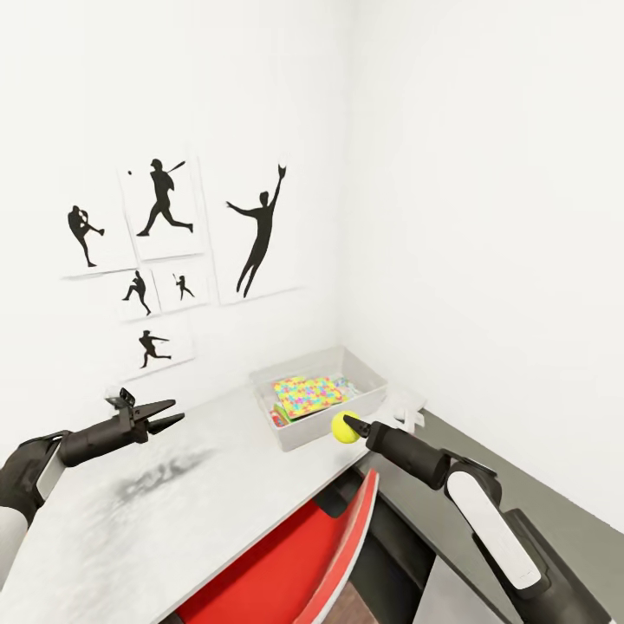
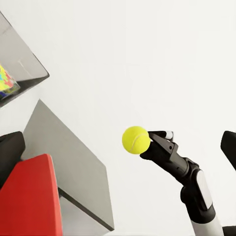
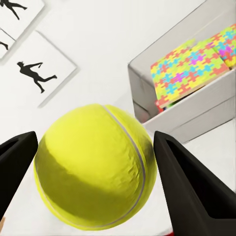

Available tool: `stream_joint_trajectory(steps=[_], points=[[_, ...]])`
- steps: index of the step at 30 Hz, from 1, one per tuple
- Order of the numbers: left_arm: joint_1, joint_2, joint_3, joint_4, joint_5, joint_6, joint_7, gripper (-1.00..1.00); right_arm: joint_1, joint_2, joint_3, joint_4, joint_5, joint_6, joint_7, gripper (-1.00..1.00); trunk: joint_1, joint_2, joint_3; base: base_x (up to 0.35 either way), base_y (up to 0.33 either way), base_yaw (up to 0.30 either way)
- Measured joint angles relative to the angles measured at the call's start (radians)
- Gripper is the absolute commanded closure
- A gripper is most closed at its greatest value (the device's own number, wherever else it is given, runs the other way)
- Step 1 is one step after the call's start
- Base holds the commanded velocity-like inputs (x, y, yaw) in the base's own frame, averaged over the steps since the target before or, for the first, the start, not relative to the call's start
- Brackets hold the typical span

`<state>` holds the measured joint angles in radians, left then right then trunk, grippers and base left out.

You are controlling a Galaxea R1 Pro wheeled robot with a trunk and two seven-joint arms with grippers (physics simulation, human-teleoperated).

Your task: Put all the toys in the child's room - the three board games (two on the bed and one on the table), the two jigsaw puzzles on the table, and the tennis ball on the table - inside the toy box on the table in the child's room.

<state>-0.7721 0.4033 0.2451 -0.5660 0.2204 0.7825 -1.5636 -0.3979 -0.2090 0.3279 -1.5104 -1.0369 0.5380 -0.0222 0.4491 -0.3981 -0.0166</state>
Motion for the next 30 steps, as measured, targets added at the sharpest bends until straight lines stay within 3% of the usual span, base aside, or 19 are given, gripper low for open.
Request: stream_joint_trajectory(steps=[10,23,30], points=[[0.000,-0.001,0.000,0.000,0.000,0.000,0.000,-1.00,0.000,0.000,0.001,-0.001,0.000,0.000,0.000,1.00,0.000,0.000,-0.006,0.055,-0.048,0.023],[0.000,0.000,0.000,0.000,0.000,0.000,-0.001,-1.00,0.000,0.003,0.005,0.000,0.007,0.000,-0.001,1.00,0.000,0.000,-0.006,0.006,-0.081,0.271],[0.000,-0.001,0.000,0.000,-0.001,0.000,0.000,-1.00,0.000,0.002,0.004,0.000,0.006,0.000,0.000,1.00,0.000,0.000,-0.006,0.187,-0.036,0.246]])
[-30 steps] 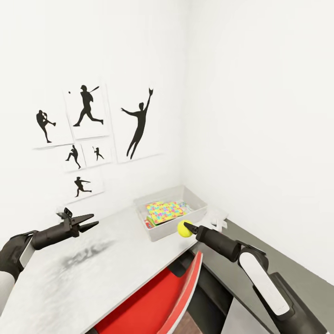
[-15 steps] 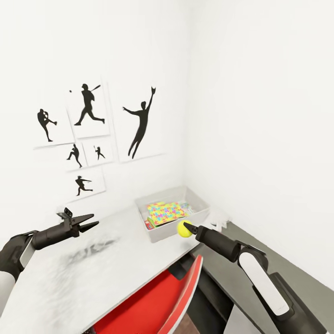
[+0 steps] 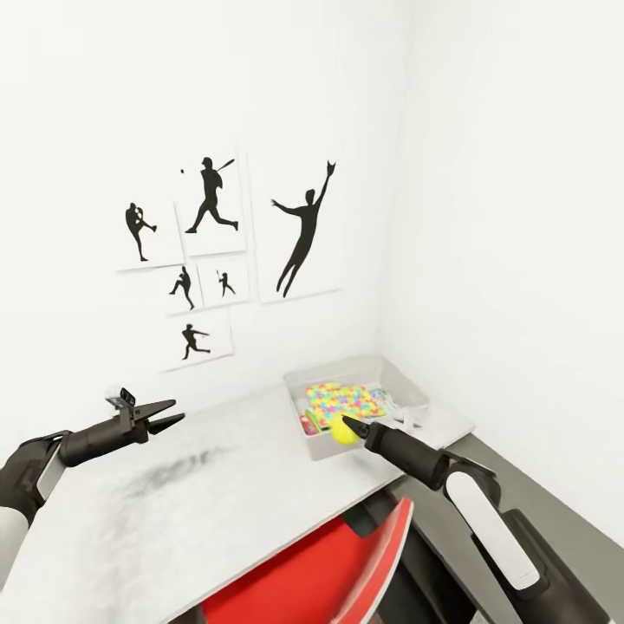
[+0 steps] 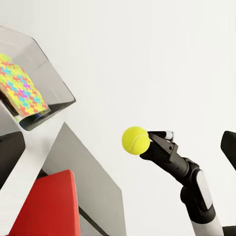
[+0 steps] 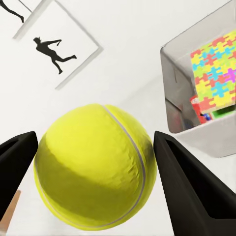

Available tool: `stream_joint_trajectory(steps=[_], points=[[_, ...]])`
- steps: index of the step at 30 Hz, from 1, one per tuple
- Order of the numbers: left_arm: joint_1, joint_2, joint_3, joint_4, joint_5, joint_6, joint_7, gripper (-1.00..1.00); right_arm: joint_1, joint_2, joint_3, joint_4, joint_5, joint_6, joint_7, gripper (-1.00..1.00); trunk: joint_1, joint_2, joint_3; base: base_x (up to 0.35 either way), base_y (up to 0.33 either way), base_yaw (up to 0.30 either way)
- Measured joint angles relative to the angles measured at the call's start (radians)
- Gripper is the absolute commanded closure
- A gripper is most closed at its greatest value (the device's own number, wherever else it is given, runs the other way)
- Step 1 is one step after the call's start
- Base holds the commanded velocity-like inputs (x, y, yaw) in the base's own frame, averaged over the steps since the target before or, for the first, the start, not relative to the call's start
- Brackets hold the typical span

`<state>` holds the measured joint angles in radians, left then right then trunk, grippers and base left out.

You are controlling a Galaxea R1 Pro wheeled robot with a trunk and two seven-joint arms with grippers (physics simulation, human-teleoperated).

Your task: Put all the toys in the child's room - the three board games (two on the bed and one on the table), the two jigsaw puzzles on the table, and the tennis ball on the table - inside the toy box on the table in the child's room.

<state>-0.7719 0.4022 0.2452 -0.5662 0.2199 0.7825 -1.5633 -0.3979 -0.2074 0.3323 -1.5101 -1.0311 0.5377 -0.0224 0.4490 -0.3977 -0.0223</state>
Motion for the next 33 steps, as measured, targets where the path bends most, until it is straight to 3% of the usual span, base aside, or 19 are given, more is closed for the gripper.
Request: stream_joint_trajectory(steps=[18,33], points=[[0.000,0.001,0.000,0.000,0.000,0.000,0.000,-1.00,0.000,-0.001,0.000,0.000,-0.004,-0.002,0.002,1.00,0.000,0.000,0.000,0.209,-0.001,0.015],[0.000,0.004,0.000,0.000,0.000,-0.001,-0.002,-1.00,0.000,-0.001,0.000,-0.002,-0.005,0.000,0.002,1.00,0.000,0.000,0.000,0.065,-0.046,0.000]])
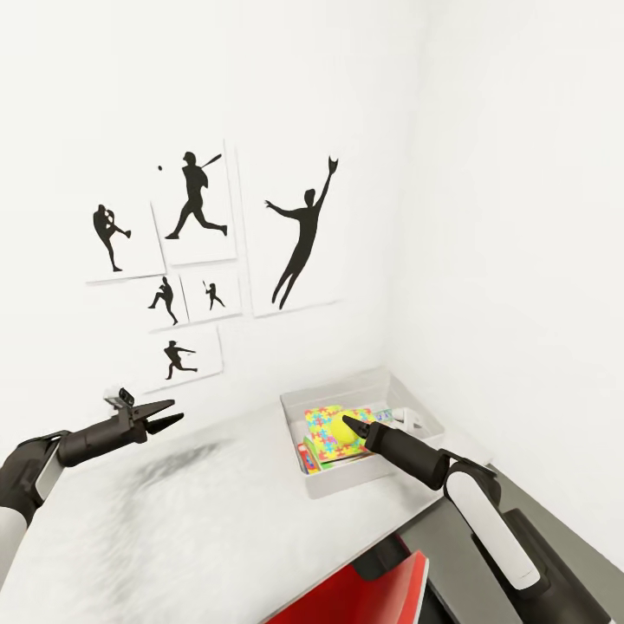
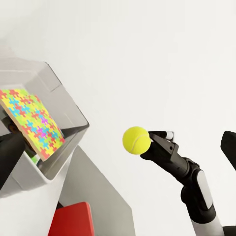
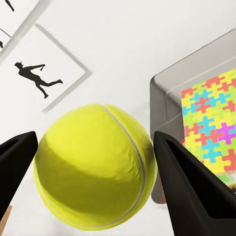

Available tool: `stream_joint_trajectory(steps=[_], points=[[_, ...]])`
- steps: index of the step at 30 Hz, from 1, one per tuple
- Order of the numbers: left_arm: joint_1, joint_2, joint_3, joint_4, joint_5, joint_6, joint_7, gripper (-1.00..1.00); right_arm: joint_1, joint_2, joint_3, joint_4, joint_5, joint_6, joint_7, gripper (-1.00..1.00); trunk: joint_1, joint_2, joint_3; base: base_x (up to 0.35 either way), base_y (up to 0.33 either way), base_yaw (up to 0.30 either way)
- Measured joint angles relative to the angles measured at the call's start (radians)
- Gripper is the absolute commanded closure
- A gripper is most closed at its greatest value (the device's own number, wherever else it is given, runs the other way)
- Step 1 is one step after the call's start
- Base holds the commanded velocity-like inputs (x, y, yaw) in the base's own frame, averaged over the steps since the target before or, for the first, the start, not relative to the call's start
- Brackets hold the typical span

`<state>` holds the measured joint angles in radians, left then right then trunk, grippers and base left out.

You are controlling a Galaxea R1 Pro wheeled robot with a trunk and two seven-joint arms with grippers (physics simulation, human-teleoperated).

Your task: Put all the toys in the child's room - the three board games (two on the bed and one on the table), the two jigsaw puzzles on the table, and the tennis ball on the table - inside the toy box on the table in the child's room.

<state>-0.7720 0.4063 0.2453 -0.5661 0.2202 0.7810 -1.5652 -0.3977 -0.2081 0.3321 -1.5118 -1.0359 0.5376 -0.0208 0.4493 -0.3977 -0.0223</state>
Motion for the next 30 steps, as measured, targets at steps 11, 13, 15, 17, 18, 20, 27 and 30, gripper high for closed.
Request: stream_joint_trajectory(steps=[11,13,15,17,18,20,27,30], points=[[0.000,0.000,0.000,0.000,0.000,0.000,0.000,-1.00,0.000,0.001,-0.001,0.005,0.007,0.000,-0.004,1.00,0.000,0.000,0.000,0.000,0.000,0.000],[0.000,0.000,0.000,0.000,0.000,0.000,0.000,-1.00,0.000,0.000,-0.002,0.004,0.007,0.000,-0.004,1.00,0.000,0.000,0.000,0.000,0.000,0.000],[0.000,0.000,0.000,0.000,0.000,0.000,0.000,-1.00,0.000,-0.001,-0.004,0.002,0.007,-0.001,-0.003,1.00,0.000,0.000,0.000,0.000,0.000,0.000],[0.000,0.000,0.000,0.000,0.000,0.000,0.000,-1.00,0.000,-0.002,-0.005,0.001,0.006,-0.001,-0.003,1.00,0.000,0.000,0.000,0.000,0.000,0.000],[0.000,-0.001,0.000,0.000,0.000,0.000,0.000,-1.00,0.000,-0.002,-0.006,0.001,0.006,-0.001,-0.003,1.00,0.000,0.000,0.000,0.000,0.000,0.000],[0.000,-0.003,0.000,0.000,0.000,0.000,0.001,-1.00,0.000,-0.001,-0.009,0.000,0.006,0.000,-0.004,1.00,0.000,0.000,0.000,0.000,0.000,0.000],[0.000,-0.006,0.000,0.000,0.000,0.000,0.000,-1.00,-0.061,0.002,-0.063,0.004,0.006,0.092,-0.056,1.00,0.000,0.000,0.000,0.000,0.000,0.000],[0.000,-0.006,0.000,0.000,0.000,0.000,0.000,-1.00,-0.157,0.018,-0.126,0.014,0.005,0.204,-0.154,1.00,0.000,0.000,0.000,0.000,0.000,0.000]])
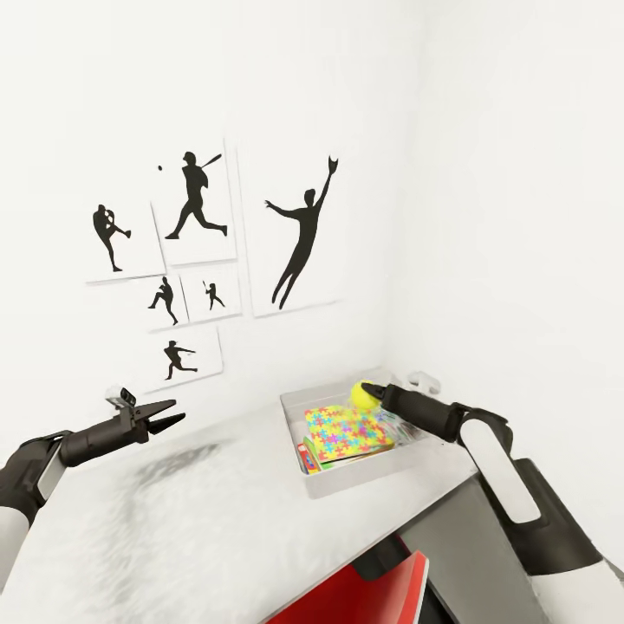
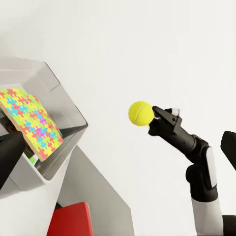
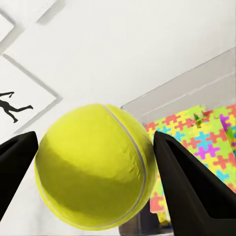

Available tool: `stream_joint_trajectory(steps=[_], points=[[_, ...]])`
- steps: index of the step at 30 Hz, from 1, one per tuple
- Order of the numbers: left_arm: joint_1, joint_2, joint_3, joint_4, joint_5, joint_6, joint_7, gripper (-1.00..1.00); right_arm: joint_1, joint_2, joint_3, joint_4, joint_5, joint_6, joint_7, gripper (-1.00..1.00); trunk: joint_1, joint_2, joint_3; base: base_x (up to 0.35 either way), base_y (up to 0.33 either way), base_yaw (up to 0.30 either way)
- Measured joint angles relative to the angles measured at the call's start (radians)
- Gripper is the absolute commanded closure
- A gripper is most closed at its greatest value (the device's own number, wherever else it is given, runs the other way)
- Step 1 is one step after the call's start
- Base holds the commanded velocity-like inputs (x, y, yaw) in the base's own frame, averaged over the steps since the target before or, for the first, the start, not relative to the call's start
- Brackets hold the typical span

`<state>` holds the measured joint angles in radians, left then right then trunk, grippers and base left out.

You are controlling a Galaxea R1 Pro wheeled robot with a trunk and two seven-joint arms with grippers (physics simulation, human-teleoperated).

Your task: Put all the toys in the child's room - the three board games (two on the bed and one on the table), the two jigsaw puzzles on the table, and the tennis ball on the table - inside the toy box on the table in the child's room.

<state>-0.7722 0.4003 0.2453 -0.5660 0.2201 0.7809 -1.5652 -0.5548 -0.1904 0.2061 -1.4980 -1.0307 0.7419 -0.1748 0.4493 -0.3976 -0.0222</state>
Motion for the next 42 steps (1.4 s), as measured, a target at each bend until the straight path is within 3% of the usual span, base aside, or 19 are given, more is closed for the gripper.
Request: stream_joint_trajectory(steps=[2,5,9,18,24,32,42], points=[[0.000,0.000,0.000,0.000,0.000,0.000,0.000,-1.00,-0.074,0.030,-0.037,0.027,-0.001,0.051,-0.091,1.00,0.000,0.000,0.000,0.000,0.000,0.000],[0.000,0.000,0.000,0.000,0.000,0.000,0.000,-1.00,-0.181,0.068,-0.057,0.116,-0.001,0.079,-0.184,1.00,0.000,0.000,0.000,0.000,0.000,0.000],[0.000,0.000,0.000,0.000,0.000,0.000,-0.001,-1.00,-0.325,0.114,-0.065,0.357,0.005,0.090,-0.266,1.00,0.000,0.000,0.000,0.000,0.000,0.000],[0.000,0.000,0.000,0.000,0.000,0.000,-0.002,-1.00,-0.500,0.158,-0.063,0.787,0.029,0.082,-0.381,1.00,0.000,0.000,0.000,0.000,0.000,0.000],[0.000,0.000,0.000,0.000,0.000,0.000,-0.002,-1.00,-0.533,0.172,-0.065,0.877,0.102,0.079,-0.428,1.00,0.000,0.000,0.000,0.000,0.000,0.000],[0.000,0.000,0.000,0.000,0.004,0.001,-0.002,-1.00,-0.535,0.173,-0.059,0.867,0.117,0.062,-0.433,1.00,0.000,0.000,0.000,0.000,0.000,0.000],[0.000,0.000,-0.003,-0.003,0.006,0.004,-0.001,-1.00,-0.535,0.172,-0.001,0.866,0.138,0.026,-0.434,1.00,0.000,0.000,-0.007,0.000,0.000,0.000]])
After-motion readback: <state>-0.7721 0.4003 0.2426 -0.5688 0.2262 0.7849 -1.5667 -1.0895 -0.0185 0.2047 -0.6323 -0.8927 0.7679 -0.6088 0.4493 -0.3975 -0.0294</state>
